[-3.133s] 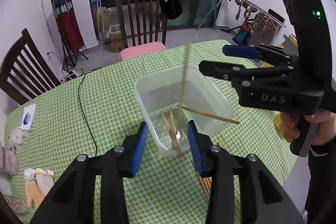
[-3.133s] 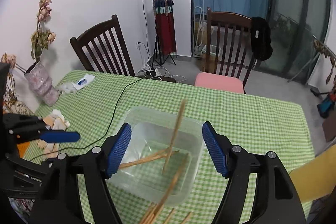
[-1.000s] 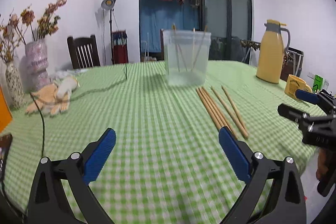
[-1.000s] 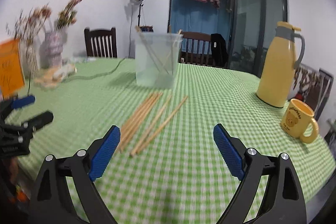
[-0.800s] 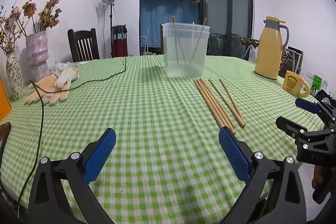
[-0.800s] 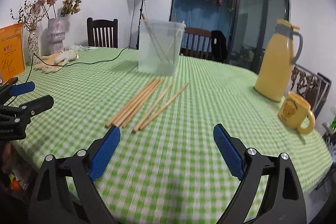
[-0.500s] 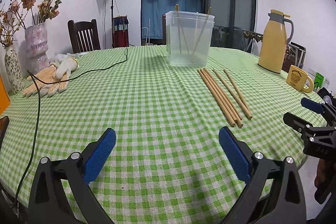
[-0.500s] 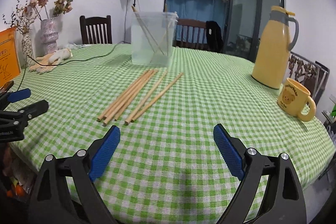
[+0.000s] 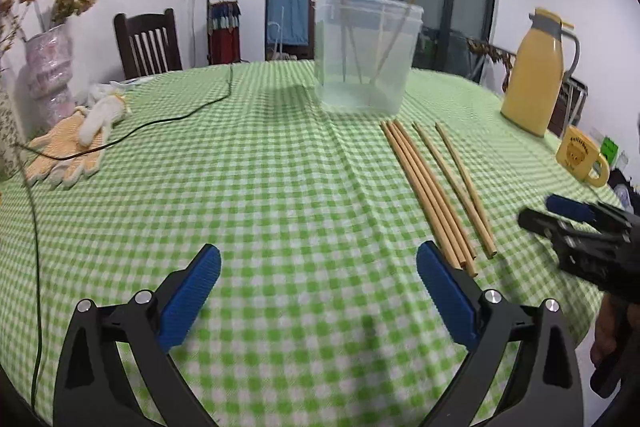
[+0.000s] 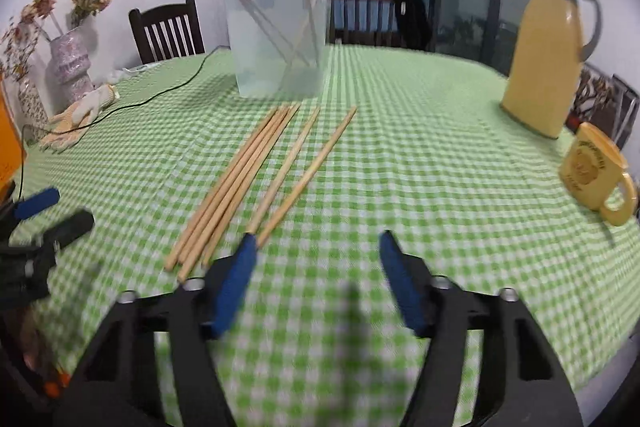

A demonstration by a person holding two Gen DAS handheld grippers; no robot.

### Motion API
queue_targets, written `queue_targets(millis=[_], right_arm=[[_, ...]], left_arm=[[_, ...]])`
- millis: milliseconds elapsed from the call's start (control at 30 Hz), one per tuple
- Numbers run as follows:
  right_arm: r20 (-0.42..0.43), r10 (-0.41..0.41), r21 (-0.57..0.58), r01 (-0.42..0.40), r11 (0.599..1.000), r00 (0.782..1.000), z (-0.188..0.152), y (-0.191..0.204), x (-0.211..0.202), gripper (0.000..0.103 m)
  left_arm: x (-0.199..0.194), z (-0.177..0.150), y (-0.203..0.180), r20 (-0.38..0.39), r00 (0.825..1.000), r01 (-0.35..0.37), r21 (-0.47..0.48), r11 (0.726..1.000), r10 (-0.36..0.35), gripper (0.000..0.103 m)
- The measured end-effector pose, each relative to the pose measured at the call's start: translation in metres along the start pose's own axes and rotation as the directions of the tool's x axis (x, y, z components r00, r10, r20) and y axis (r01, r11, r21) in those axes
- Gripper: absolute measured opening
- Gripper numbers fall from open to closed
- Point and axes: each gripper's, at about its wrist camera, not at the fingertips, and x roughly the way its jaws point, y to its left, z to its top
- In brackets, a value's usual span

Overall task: Organize utensils
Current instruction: 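Withdraw both open tools from the container and move back over the loose chopsticks, then close the left tool on a chopstick while the right tool grasps another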

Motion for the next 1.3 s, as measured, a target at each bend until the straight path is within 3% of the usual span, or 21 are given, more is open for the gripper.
queue_targets(millis=[167, 333, 467, 533, 633, 767, 1133, 1300], right_arm=[[-0.085, 0.017, 0.000, -0.017, 1.000, 0.996, 0.012, 0.006, 0.028, 0.035], [-0.108, 0.025, -0.029, -0.029, 0.999, 0.994, 0.012, 0.015, 0.033, 0.032], [-0.118, 0.034, -0.049, -0.040, 0.998, 0.992, 0.013, 0.021, 0.037, 0.032], [-0.132, 0.054, -0.052, -0.061, 0.997, 0.990, 0.012, 0.023, 0.040, 0.027], [-0.125, 0.074, -0.061, -0.082, 0.995, 0.989, 0.010, 0.020, 0.038, 0.009], [-0.119, 0.066, -0.043, -0.071, 0.997, 0.991, 0.006, 0.005, 0.033, 0.006], [-0.093, 0.079, -0.005, -0.080, 0.997, 0.992, -0.002, -0.025, 0.023, 0.005], [-0.082, 0.056, -0.067, -0.061, 0.996, 0.995, -0.003, -0.019, 0.021, 0.006]], left_arm=[[0.015, 0.005, -0.007, -0.066, 0.998, -0.015, 0.040, 0.999, 0.018, 0.095], [0.021, 0.010, -0.007, -0.091, 0.996, -0.005, 0.038, 0.999, 0.008, 0.095], [0.028, 0.020, -0.015, -0.098, 0.994, 0.044, 0.038, 0.998, -0.040, 0.095], [0.035, 0.022, -0.026, -0.110, 0.993, 0.045, 0.079, 0.996, -0.036, 0.095], [0.042, 0.022, -0.046, -0.128, 0.991, 0.062, 0.155, 0.986, -0.042, 0.095], [0.051, 0.018, -0.067, -0.157, 0.987, 0.079, 0.234, 0.969, -0.042, 0.095], [0.050, 0.015, -0.051, -0.183, 0.983, 0.047, 0.227, 0.973, -0.005, 0.077], [0.054, 0.014, -0.061, -0.223, 0.972, 0.118, 0.205, 0.972, -0.071, 0.057]])
